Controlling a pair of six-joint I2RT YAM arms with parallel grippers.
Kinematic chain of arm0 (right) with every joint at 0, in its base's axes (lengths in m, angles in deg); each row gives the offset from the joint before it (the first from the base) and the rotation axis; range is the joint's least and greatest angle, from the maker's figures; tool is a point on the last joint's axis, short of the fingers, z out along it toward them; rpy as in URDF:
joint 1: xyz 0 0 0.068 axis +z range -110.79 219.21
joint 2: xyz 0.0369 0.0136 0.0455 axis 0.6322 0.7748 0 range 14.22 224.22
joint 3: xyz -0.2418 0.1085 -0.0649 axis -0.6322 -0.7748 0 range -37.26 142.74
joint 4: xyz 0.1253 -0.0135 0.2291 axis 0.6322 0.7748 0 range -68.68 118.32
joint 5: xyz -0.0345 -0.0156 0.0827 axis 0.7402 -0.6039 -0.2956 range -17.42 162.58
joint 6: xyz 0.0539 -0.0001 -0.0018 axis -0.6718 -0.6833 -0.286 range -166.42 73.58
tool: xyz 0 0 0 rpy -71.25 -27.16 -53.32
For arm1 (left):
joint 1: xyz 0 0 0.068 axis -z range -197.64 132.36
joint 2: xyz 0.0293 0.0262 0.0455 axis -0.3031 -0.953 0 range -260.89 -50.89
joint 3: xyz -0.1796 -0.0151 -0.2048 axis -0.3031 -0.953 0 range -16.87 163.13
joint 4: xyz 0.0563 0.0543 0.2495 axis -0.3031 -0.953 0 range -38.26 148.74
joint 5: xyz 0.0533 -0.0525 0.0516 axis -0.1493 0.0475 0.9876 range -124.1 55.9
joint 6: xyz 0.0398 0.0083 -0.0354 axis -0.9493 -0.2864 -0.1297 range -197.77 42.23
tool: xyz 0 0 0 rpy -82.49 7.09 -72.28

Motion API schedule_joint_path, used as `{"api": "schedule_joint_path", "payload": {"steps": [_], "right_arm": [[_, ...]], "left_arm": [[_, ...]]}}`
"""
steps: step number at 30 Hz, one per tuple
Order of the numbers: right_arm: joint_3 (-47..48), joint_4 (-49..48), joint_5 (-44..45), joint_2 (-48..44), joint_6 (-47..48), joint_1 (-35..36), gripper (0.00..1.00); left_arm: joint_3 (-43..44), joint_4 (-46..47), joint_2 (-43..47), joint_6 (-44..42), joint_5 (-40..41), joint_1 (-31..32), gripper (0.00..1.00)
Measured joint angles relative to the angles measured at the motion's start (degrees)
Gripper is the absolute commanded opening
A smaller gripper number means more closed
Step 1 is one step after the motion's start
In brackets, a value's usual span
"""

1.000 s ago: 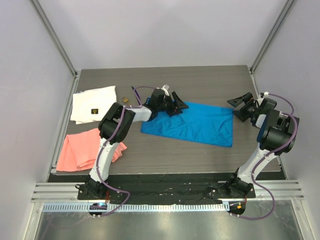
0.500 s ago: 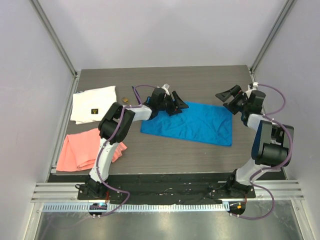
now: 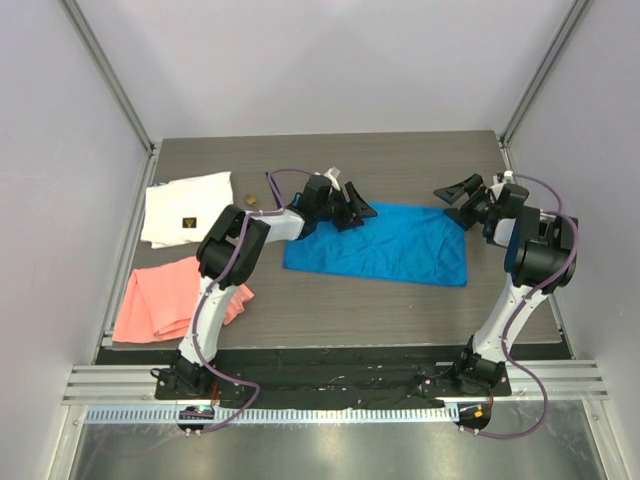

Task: Fold the napkin into a case and place the utensils inside
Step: Fold and flatten the napkin at the center of the board, then pick up the rectangle-folded napkin from the center of the board.

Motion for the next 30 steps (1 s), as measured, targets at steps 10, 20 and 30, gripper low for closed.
{"api": "schedule_joint_path", "payload": {"steps": [10,20,30], "right_arm": [[10.71,29.03,12.74,-4.17,10.97,-2.89,1.00],[13.94,59.71,39.78,-17.07,17.81,3.65,0.75],[3.98,63.71,48.04,-19.10,24.09,6.23,0.71]], "left_arm": [[3.26,-5.46,0.02,-2.86,1.09,1.53,0.67],[6.93,-17.33,1.75,-5.79,2.60,4.68,0.68],[9.46,-30.60,12.50,-8.35,2.34,4.59,0.68]]}}
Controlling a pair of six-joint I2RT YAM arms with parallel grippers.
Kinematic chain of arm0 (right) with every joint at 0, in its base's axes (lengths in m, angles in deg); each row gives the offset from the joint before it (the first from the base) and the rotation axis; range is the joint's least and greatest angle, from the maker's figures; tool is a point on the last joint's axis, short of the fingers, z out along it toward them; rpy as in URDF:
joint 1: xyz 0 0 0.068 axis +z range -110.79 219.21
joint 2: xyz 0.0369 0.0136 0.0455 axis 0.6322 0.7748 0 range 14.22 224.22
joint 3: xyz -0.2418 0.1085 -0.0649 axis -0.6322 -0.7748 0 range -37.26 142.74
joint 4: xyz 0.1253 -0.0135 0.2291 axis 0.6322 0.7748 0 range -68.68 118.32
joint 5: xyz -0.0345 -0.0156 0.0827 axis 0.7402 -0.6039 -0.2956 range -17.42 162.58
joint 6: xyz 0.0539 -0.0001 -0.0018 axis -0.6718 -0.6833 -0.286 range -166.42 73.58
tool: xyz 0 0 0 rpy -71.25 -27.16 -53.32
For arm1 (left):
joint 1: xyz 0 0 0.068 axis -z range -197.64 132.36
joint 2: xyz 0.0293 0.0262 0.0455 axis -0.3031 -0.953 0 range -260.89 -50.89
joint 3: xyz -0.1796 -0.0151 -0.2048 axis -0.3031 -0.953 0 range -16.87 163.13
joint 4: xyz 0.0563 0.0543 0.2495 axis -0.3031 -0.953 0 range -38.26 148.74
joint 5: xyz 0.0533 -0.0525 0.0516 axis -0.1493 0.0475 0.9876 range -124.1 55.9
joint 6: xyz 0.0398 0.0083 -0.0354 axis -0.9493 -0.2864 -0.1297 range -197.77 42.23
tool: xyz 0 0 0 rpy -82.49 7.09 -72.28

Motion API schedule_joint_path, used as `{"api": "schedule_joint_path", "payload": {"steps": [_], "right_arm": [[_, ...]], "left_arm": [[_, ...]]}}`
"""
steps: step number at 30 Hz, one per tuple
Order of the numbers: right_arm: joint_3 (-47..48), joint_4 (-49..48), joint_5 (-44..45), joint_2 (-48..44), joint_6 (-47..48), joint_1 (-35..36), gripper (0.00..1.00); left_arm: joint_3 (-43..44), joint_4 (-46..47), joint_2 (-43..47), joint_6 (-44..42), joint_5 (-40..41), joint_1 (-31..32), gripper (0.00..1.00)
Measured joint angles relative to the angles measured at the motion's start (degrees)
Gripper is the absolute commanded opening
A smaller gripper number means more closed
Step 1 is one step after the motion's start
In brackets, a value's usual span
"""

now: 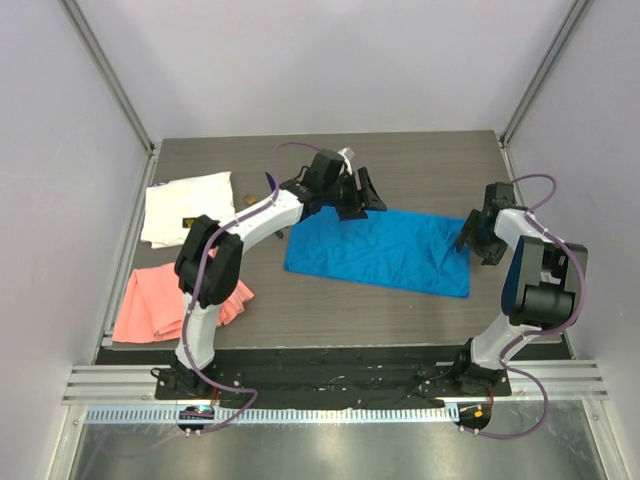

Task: Fold the napkin into a case and place the utensils inside
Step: Pick up the rectangle-folded napkin from the center of the board.

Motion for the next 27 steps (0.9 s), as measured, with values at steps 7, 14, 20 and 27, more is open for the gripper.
{"api": "schedule_joint_path", "payload": {"steps": [7,14,20,27], "right_arm": [[-1.95,-2.34,0.63,0.04,2.82,1.22,0.64],[-2.67,-3.50,1.09,0.48,3.98,2.73,0.62],[-1.62,-4.79,0.57,2.10,3.96,2.80,0.51],[-0.42,-6.84,0.61,3.45,4.72,2.80,0.42]], "left_arm": [[-1.09,-1.22,4.90,-0.35,-1.11,-0.09,0.68],[-3.30,-1.95,5.57,-0.44,-1.60,-0.11,0.67],[-5.70,-1.44,5.81,-0.15,-2.29,-0.24,0.67],[-8.79,-0.74,7.23,0.09,-3.13,-1.11,0.67]]}}
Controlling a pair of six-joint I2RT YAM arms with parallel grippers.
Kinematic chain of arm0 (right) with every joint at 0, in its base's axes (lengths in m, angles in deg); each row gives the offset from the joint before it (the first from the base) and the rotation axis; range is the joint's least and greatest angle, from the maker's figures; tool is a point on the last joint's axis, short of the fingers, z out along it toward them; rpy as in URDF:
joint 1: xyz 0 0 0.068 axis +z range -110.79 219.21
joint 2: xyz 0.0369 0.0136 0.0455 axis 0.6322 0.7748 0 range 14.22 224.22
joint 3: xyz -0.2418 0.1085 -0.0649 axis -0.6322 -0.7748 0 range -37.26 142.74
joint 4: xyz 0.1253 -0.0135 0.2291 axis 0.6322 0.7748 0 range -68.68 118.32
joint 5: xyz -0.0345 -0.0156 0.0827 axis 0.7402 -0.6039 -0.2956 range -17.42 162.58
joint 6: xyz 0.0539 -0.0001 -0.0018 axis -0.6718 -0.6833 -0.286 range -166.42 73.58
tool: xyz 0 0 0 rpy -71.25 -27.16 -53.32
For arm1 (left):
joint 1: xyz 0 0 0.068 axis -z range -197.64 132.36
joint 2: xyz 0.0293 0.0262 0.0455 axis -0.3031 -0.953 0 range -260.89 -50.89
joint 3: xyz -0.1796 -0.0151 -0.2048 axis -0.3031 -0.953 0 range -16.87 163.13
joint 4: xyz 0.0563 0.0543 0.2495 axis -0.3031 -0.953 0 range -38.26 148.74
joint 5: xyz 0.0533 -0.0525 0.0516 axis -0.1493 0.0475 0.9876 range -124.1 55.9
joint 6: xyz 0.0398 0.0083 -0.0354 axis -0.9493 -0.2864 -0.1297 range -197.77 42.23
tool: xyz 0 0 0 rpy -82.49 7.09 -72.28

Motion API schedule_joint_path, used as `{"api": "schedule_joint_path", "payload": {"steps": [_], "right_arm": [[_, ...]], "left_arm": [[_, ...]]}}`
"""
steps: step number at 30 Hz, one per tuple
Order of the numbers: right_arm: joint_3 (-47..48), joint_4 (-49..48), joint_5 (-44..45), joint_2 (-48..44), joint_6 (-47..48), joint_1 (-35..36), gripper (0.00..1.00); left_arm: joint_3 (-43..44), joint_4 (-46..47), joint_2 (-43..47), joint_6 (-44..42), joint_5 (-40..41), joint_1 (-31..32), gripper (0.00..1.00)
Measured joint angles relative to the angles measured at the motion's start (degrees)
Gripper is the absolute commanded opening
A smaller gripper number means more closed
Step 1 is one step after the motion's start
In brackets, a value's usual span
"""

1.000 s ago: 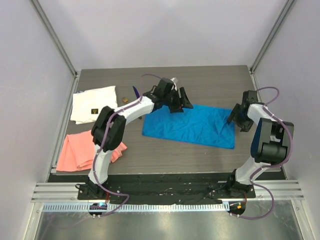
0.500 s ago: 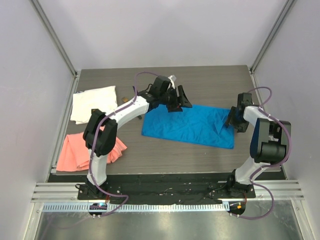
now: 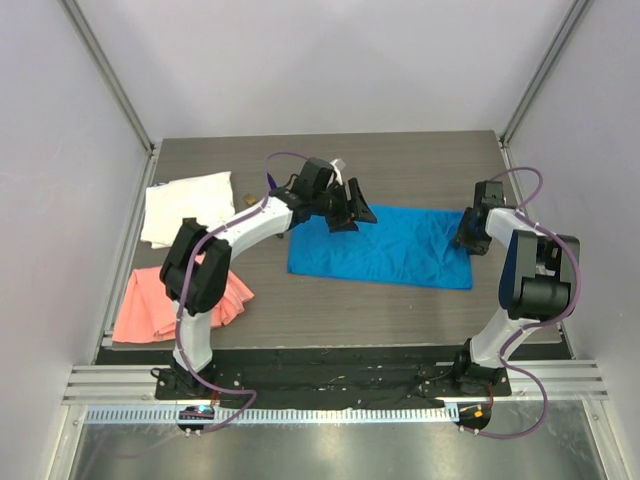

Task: Fold the napkin into a case and place the utensils inside
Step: Pick up the rectangle-folded napkin from the center of the board.

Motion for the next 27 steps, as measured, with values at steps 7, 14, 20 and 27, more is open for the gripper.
{"api": "schedule_joint_path", "payload": {"steps": [7,14,20,27], "right_arm": [[0.48,-0.81,-1.99,0.61,1.84,-0.70,0.47],[1.51,-0.85,-2.14,1.46,2.45,-1.05,0.28],[1.31,-2.69,-3.56,1.62,2.45,-1.31,0.02],[1.40,-1.99,-1.90,0.96,2.47,-1.29,0.01]], "left_arm": [[-0.48,1.51,2.40,0.33,-0.72,-0.90,0.67],[-1.20,2.25,2.67,0.57,-1.14,-1.27,0.67],[-1.53,2.27,2.67,1.22,-1.51,-1.44,0.67],[-1.53,1.90,2.64,0.70,-1.36,-1.60,0.67]]}}
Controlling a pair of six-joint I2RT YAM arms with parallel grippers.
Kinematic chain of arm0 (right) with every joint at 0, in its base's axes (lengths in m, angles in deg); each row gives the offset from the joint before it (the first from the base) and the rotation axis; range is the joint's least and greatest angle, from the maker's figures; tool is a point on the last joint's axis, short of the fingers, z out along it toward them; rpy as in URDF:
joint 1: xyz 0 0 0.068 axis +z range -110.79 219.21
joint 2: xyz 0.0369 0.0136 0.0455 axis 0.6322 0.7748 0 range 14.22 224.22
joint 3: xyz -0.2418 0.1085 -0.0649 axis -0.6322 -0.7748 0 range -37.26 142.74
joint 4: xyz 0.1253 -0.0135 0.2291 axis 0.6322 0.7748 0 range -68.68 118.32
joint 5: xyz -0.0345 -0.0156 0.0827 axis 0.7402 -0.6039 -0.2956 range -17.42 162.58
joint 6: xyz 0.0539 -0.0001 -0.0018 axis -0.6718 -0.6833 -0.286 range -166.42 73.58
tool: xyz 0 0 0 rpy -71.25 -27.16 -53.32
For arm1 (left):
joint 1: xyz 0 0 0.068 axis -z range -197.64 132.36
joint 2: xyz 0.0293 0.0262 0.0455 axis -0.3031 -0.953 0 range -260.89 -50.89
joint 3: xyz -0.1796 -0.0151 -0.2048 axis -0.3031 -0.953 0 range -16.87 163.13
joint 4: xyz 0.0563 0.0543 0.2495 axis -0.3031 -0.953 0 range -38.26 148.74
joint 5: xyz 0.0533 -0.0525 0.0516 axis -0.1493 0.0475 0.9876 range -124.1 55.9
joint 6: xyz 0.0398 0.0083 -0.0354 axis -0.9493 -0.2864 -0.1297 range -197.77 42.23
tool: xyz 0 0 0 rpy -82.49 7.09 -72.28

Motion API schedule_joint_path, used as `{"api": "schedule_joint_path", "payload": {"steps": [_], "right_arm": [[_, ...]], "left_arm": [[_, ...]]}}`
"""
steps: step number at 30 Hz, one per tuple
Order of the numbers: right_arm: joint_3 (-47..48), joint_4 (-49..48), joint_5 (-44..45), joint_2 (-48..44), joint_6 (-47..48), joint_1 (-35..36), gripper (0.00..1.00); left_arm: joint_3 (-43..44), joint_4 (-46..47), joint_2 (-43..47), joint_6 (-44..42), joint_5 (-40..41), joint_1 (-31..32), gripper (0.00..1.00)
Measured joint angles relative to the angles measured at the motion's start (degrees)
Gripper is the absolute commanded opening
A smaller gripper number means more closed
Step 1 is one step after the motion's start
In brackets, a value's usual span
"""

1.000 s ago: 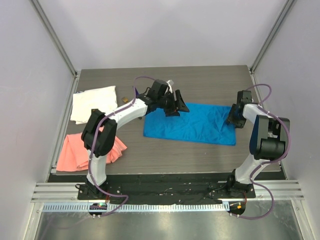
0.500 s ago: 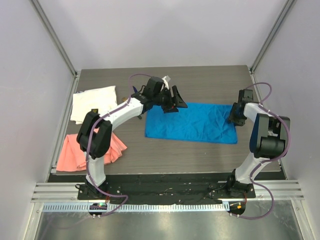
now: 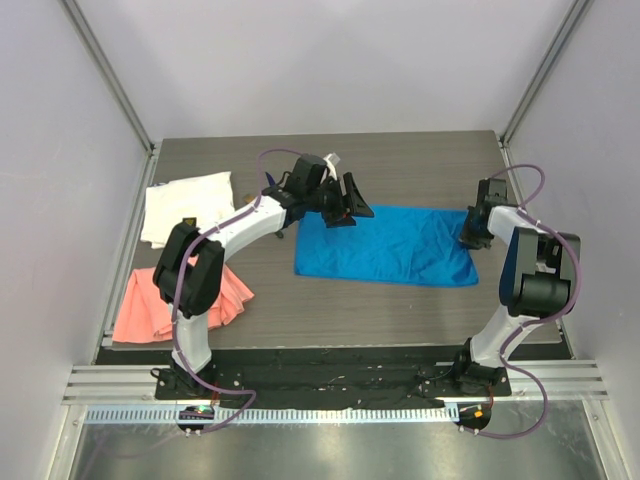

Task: Fold the napkin into a case and place the utensils inside
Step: Pick up the rectangle-folded napkin from the center of the board, then fold the rectangle-folded napkin at the center of the board.

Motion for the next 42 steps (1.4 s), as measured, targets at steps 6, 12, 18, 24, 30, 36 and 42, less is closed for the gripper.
{"api": "schedule_joint_path", "payload": {"steps": [6,12,18,24,30,36,42], "right_arm": [[0.09,7.50,6.62,-2.91,0.92,-1.46,0.01],[2.62,11.98,14.12,-8.55,1.97,-3.58,0.01],[4.63,13.03,18.16,-11.02,2.54,-2.69,0.01],[6.67,16.09,17.33,-10.99,1.55,4.70,0.01],[15.45,20.57,11.78,-9.70,-2.56,15.13,0.01],[21.49,22.18,5.18,-5.53,-8.24,23.47,0.01],[21.44,21.86,0.52,-1.01,-13.90,29.18,0.01]], "left_arm": [[0.87,-0.61,-0.70,-1.07,1.36,-0.04,0.66],[3.45,-1.40,-3.69,-1.46,2.60,-0.26,0.66],[3.43,-2.54,-4.11,-2.32,3.50,-0.50,0.66],[1.05,-3.30,-4.07,-4.17,4.68,-0.66,0.66],[-1.09,-8.39,-2.75,-8.55,7.89,-0.79,0.68],[-2.64,-12.26,0.63,-11.52,7.98,-1.73,0.69],[-3.58,-12.31,2.75,-11.06,4.52,-5.07,0.69]]}}
